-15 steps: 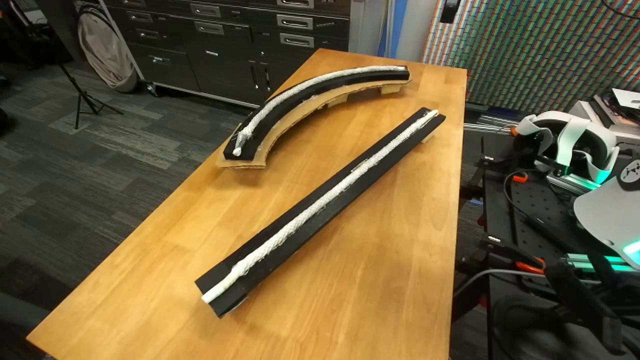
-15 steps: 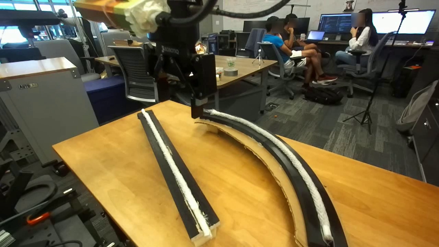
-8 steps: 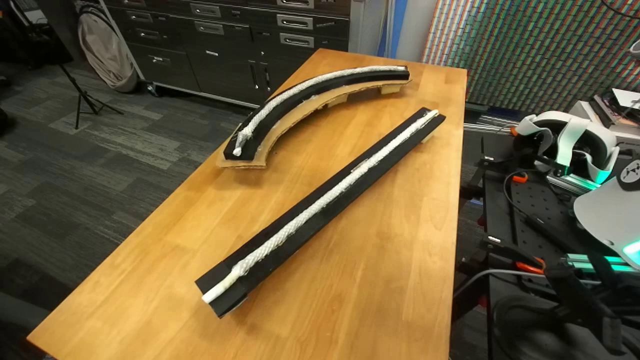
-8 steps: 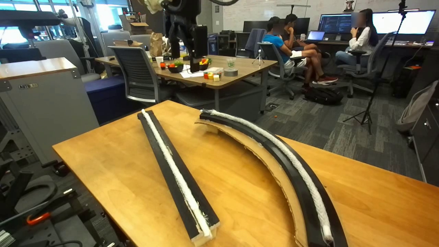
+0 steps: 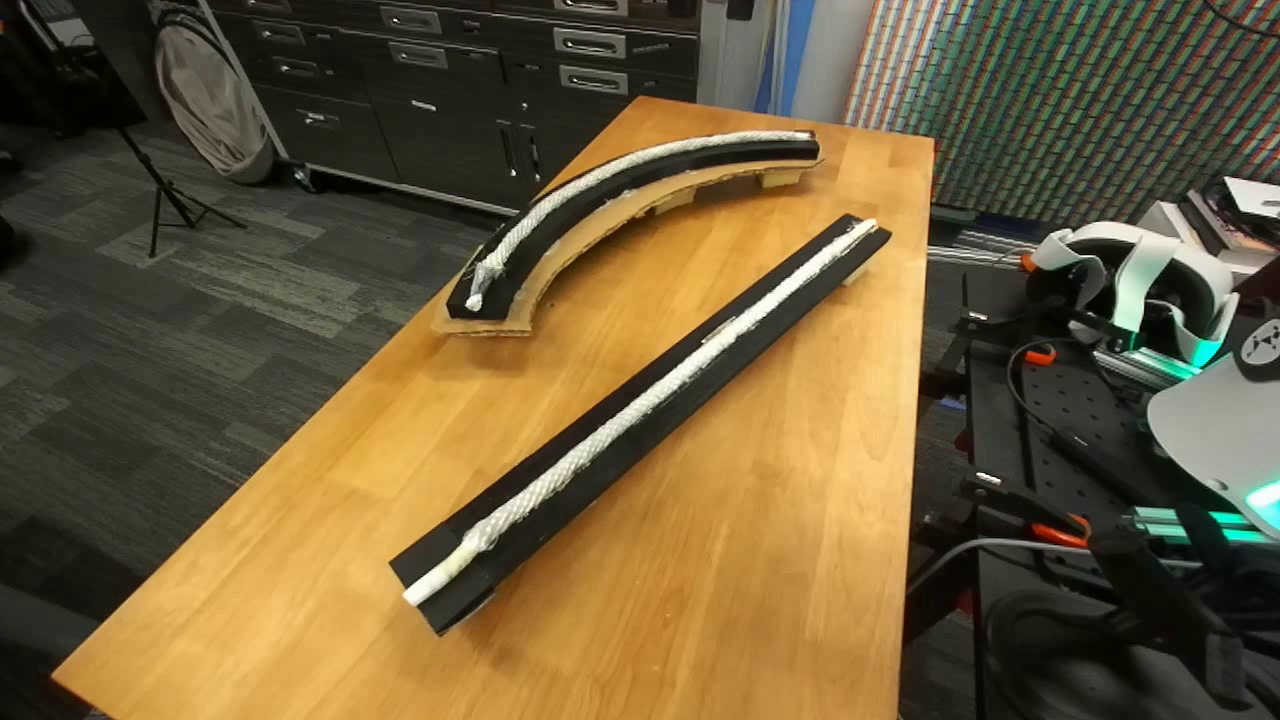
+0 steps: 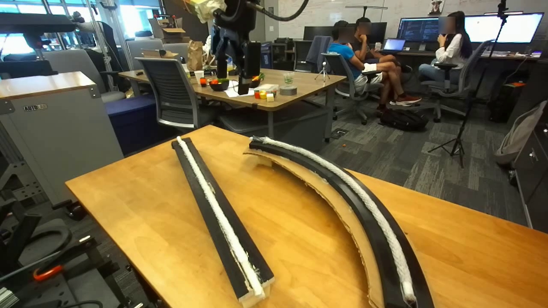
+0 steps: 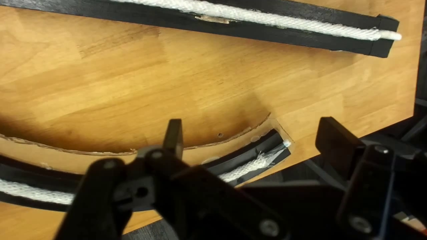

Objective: Remove the rope from the curved black board then remove the rope from the straight black board

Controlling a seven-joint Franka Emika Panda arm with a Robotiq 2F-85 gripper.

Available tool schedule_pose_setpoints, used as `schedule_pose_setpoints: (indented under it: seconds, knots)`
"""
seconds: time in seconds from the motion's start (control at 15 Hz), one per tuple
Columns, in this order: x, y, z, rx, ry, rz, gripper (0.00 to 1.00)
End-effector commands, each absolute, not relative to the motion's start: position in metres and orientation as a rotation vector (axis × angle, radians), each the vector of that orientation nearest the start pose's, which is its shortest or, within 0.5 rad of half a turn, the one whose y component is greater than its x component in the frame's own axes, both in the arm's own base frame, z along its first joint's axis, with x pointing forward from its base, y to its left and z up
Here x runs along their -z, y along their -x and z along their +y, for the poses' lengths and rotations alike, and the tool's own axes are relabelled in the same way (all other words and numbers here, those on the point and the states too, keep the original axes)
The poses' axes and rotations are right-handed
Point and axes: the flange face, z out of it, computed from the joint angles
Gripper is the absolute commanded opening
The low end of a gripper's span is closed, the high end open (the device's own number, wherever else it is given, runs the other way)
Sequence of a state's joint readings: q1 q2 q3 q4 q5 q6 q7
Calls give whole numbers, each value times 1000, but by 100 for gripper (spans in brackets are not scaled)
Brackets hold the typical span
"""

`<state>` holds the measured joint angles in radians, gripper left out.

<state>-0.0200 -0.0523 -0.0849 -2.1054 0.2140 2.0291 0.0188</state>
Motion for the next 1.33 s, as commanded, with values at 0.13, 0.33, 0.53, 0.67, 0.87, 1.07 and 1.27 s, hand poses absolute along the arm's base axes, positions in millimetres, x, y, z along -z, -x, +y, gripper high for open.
schedule_pose_setpoints:
  seconds: [0.13, 0.33, 0.53, 0.67, 0.87, 1.07, 1.27]
  knots:
    - [-441, -583, -28, 111, 2936, 395, 100]
    - [-430, -630, -3, 182, 2936, 370, 100]
    - [-404, -673, 20, 167, 2941, 366, 100]
    - [-380, -696, 29, 158, 2949, 393, 100]
    - [-338, -720, 36, 96, 2974, 460, 100]
    - [-322, -709, 34, 43, 2966, 441, 100]
    - [-313, -717, 36, 0, 2967, 446, 100]
